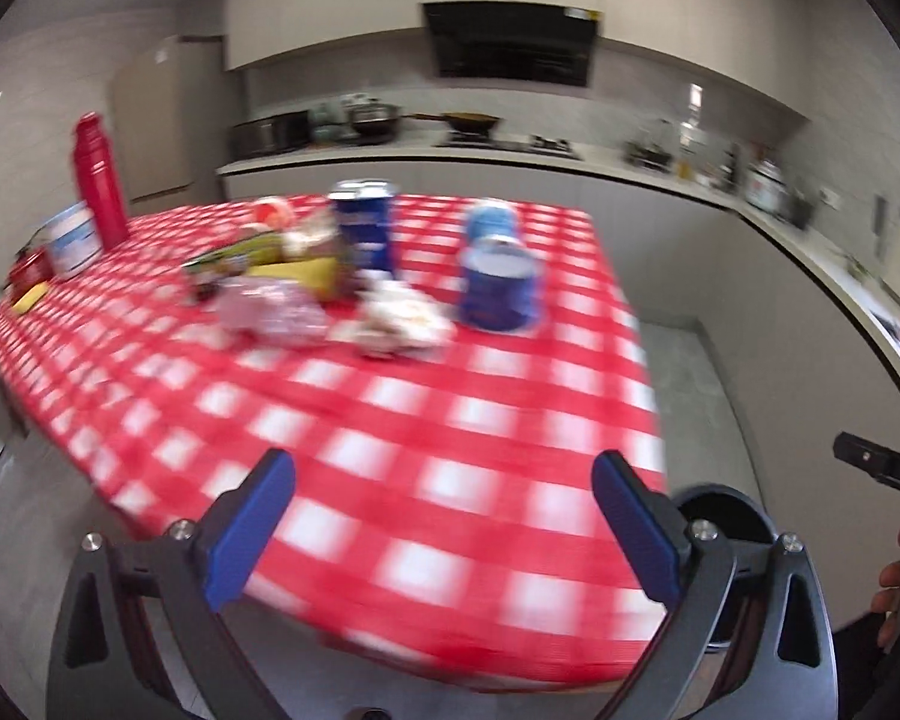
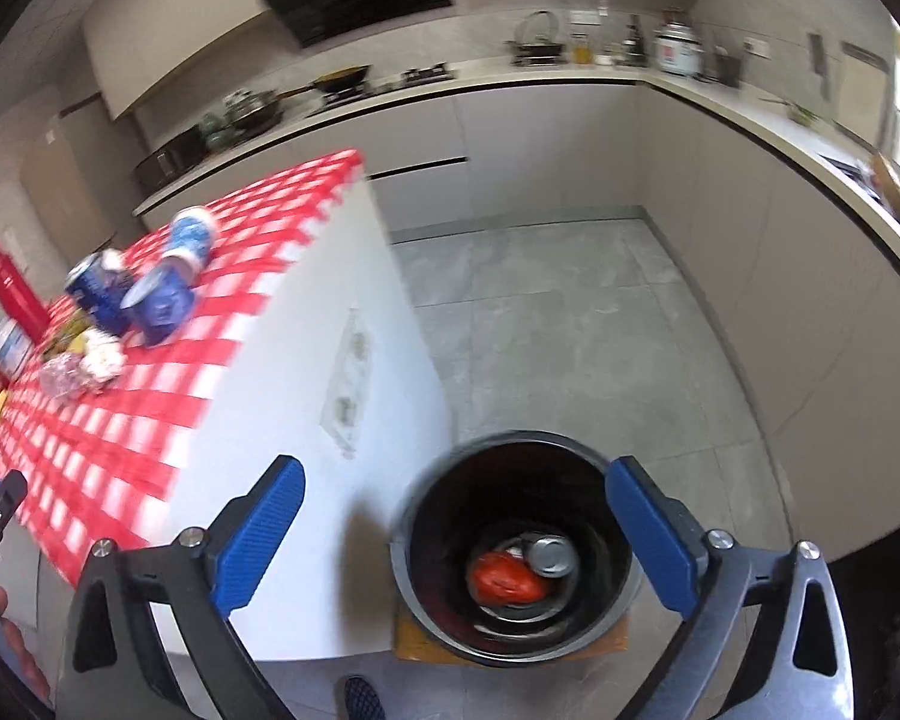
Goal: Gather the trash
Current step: 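Move both tools back over the table toward the remaining trash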
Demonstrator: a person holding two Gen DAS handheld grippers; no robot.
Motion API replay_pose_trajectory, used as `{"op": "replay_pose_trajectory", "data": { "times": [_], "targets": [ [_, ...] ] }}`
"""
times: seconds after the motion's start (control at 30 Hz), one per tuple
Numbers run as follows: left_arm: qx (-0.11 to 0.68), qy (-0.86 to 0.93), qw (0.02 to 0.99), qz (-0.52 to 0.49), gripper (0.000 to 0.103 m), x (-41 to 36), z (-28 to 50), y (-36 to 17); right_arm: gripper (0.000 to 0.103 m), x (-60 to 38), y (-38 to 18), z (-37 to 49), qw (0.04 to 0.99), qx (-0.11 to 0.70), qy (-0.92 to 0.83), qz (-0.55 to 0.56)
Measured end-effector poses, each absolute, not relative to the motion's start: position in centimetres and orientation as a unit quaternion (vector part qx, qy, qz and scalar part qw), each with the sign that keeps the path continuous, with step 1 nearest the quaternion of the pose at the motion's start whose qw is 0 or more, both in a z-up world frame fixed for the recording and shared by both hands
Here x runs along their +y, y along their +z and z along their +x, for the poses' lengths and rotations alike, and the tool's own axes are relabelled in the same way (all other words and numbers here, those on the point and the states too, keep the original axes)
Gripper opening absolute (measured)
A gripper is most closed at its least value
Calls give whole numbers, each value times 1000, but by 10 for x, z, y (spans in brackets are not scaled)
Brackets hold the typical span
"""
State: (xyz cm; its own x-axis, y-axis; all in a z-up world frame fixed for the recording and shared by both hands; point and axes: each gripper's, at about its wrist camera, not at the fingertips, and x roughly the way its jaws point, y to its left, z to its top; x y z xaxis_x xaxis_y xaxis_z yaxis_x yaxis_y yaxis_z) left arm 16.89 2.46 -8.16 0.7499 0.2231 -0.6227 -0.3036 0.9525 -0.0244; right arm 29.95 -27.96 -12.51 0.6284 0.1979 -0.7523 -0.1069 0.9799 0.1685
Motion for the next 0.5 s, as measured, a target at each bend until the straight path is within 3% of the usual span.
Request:
{"op": "replay_pose_trajectory", "data": {
  "times": [0.17, 0.5],
  "targets": [
    [321, 163, 930, -73, 100, 84, 168, -80, 102, -216, -120, 316, 888, 442, 115, 51],
    [309, 148, 937, -73, 100, 157, 189, -72, 102, -102, -90, 326, 900, 407, 150, 37]
  ]
}}
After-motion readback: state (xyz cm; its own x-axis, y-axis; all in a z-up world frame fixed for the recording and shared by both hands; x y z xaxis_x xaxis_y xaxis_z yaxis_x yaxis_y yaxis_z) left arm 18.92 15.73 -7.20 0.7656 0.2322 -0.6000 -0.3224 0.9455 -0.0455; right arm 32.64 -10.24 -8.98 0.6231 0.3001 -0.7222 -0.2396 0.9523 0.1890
